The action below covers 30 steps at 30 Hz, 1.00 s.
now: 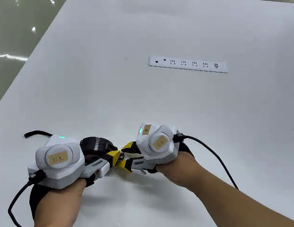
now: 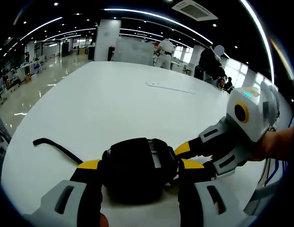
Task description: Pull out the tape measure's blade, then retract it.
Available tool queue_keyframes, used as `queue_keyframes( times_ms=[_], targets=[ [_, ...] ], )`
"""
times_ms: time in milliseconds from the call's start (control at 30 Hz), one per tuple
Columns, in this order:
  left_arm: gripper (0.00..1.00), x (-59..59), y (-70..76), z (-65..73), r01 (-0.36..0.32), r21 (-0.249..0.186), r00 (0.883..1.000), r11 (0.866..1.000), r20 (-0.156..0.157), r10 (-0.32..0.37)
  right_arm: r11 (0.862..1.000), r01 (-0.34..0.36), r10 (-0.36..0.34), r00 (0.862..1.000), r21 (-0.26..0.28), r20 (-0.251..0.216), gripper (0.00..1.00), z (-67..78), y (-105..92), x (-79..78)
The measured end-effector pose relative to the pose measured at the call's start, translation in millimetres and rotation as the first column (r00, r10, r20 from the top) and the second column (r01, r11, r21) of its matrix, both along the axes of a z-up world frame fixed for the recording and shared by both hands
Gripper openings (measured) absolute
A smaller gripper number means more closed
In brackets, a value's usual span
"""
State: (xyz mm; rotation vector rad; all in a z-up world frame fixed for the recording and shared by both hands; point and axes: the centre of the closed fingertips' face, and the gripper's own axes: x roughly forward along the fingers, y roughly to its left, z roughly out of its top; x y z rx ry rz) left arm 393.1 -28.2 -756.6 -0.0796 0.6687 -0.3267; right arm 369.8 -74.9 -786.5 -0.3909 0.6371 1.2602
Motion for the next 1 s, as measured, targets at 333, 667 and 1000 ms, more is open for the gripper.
queue_keyframes(
  times_ms=[333,667,1000],
  targets=[
    [0.66,-10.3,3.2,8.1,0.084,0.010,0.996,0.996,0.029,-0.084,0.997,0.076,-0.077,0.997,0.022,0.017,0.28,17.3,-28.5,-4.4],
    [0.69,-31.1,8.9,18.8,0.186,0.004,0.980,0.983,0.068,-0.186,0.980,0.196,-0.196,0.980,0.043,0.010,0.43,27.2,-64.5,-15.6],
    [0.73,-49.6,9.1,31.5,0.263,-0.010,0.960,0.965,0.098,-0.261,0.960,0.275,-0.277,0.960,0.054,0.034,0.56,41.0,-95.3,-26.8]
  ],
)
